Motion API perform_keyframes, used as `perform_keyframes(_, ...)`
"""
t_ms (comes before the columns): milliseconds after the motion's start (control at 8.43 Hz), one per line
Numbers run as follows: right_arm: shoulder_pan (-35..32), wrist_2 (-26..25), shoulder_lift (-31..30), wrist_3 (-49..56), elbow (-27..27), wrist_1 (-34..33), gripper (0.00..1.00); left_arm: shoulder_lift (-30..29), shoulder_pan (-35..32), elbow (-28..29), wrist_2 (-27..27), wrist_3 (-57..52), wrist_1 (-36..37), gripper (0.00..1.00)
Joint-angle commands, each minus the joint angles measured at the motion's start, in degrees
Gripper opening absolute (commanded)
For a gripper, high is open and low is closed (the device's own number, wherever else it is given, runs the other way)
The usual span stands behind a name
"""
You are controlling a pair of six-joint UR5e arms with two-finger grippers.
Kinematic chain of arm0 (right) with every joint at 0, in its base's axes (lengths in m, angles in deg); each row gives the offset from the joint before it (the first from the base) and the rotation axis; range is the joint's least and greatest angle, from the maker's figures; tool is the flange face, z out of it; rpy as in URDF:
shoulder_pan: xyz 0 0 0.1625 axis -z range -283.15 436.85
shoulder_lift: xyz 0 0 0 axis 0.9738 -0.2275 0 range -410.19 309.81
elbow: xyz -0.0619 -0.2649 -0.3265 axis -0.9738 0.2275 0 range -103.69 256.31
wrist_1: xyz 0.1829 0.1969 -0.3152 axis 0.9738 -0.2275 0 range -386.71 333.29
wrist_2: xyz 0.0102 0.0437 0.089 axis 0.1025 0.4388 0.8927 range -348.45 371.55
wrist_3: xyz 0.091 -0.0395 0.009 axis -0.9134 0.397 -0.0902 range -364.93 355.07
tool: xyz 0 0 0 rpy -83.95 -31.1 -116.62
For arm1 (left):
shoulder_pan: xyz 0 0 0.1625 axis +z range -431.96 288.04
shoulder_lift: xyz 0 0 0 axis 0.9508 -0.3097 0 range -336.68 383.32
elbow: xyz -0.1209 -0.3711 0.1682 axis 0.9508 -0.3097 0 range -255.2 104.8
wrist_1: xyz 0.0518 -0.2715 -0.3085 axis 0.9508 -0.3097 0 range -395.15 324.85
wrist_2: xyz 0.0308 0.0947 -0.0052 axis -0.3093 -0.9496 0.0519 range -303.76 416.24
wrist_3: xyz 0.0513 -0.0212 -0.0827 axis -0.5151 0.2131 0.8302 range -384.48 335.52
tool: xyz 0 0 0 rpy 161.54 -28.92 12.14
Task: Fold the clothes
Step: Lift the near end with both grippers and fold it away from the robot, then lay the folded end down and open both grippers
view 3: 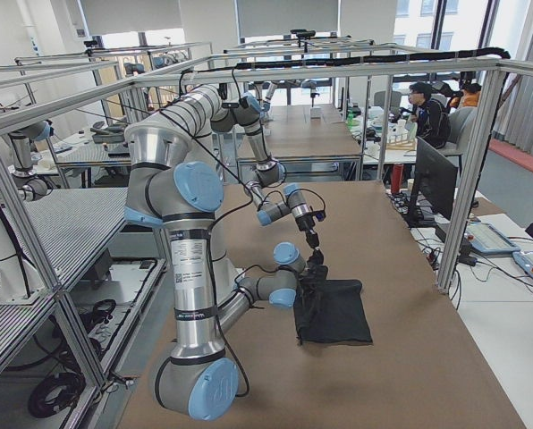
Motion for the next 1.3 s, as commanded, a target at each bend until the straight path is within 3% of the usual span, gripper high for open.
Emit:
perform_keyframes(0,-1.8,-1.2,3.6,2.7,8.5,0.4,0.0,-1.6,-2.0,5.1,0.4,-1.4,-0.6,0.0)
perform_keyframes(356,-1.9,-2.8,5.3,2.7,10.6,0.5,0.0,-3.1,-1.8,12.3,-0.1,-1.6,-6.4,0.0)
perform_keyframes(474,-1.9,-2.8,5.5,2.5,10.6,0.5,0.28,-3.6,-1.7,12.6,-0.3,-1.7,-6.6,0.12)
perform_keyframes(593,-1.9,-2.7,5.6,2.7,10.5,0.5,0.93,-4.6,-1.7,12.6,-0.4,-1.7,-6.3,0.88)
perform_keyframes(712,-3.8,-1.8,5.9,3.0,10.4,0.4,0.94,-5.6,-2.0,12.6,-0.6,-1.6,-5.9,0.95)
perform_keyframes(949,-5.8,2.6,7.0,4.4,10.3,0.2,0.94,-6.4,-7.5,13.4,2.3,-2.6,-1.9,0.95)
perform_keyframes(1186,-6.7,7.0,7.3,4.1,8.6,-0.4,0.94,-8.0,-15.2,17.4,11.9,-6.7,-0.2,0.95)
